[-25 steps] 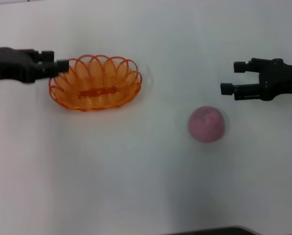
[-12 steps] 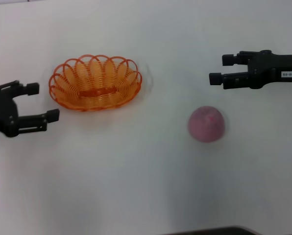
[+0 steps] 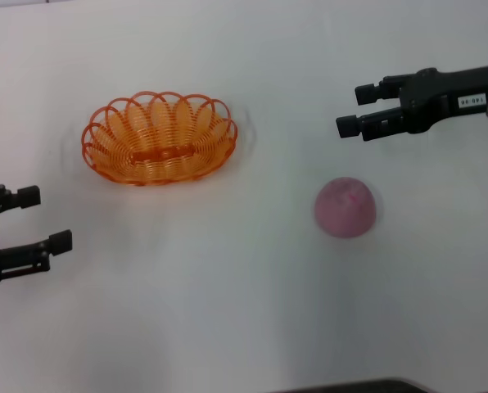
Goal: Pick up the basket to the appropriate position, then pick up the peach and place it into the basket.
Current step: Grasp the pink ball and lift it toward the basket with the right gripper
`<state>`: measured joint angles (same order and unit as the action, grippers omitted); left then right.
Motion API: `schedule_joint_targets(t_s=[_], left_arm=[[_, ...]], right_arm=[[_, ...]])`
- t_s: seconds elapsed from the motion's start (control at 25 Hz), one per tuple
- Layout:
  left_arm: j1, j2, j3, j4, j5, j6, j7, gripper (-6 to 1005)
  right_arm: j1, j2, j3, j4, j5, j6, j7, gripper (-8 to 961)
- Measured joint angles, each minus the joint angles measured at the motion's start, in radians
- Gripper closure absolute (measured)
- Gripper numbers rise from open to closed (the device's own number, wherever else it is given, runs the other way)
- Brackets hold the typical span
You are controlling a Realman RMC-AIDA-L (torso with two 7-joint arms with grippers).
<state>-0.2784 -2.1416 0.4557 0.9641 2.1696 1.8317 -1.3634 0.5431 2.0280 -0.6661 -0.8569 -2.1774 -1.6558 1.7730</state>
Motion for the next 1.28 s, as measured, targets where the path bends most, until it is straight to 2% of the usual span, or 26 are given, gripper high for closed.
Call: schedule_joint_targets(t_s=[0.12, 0.44, 0.68, 0.88, 1.04, 1.28], left_arm=[[0.001, 0.002, -0.010, 0.002, 0.011, 0.014, 0.000, 108], [-0.001, -0.001, -0.005, -0.002, 0.029, 0.025, -0.005, 108], [-0.002, -0.005, -0.004, -0.005, 0.029, 0.031, -0.007, 108], [0.001, -0.008, -0.005, -0.008, 0.029, 0.031, -0.009, 109], [0.002, -0.009, -0.005, -0.026, 0.029, 0.029, -0.005, 109], [0.003, -0.009, -0.005, -0.034, 0.030, 0.025, -0.001, 109]], right_arm=[[0.022, -0.005, -0.036, -0.070, -0.029, -0.035, 0.058, 24], [0.117, 0.006, -0.060, -0.293, -0.191, -0.161, 0.208, 24], [0.218, 0.033, -0.127, -0.397, -0.390, -0.283, 0.293, 24], [0.274, 0.061, -0.297, -0.398, -0.541, -0.302, 0.372, 24], [0.279, 0.068, -0.385, -0.383, -0.547, -0.272, 0.407, 25], [0.280, 0.069, -0.442, -0.314, -0.543, -0.226, 0.419, 25]])
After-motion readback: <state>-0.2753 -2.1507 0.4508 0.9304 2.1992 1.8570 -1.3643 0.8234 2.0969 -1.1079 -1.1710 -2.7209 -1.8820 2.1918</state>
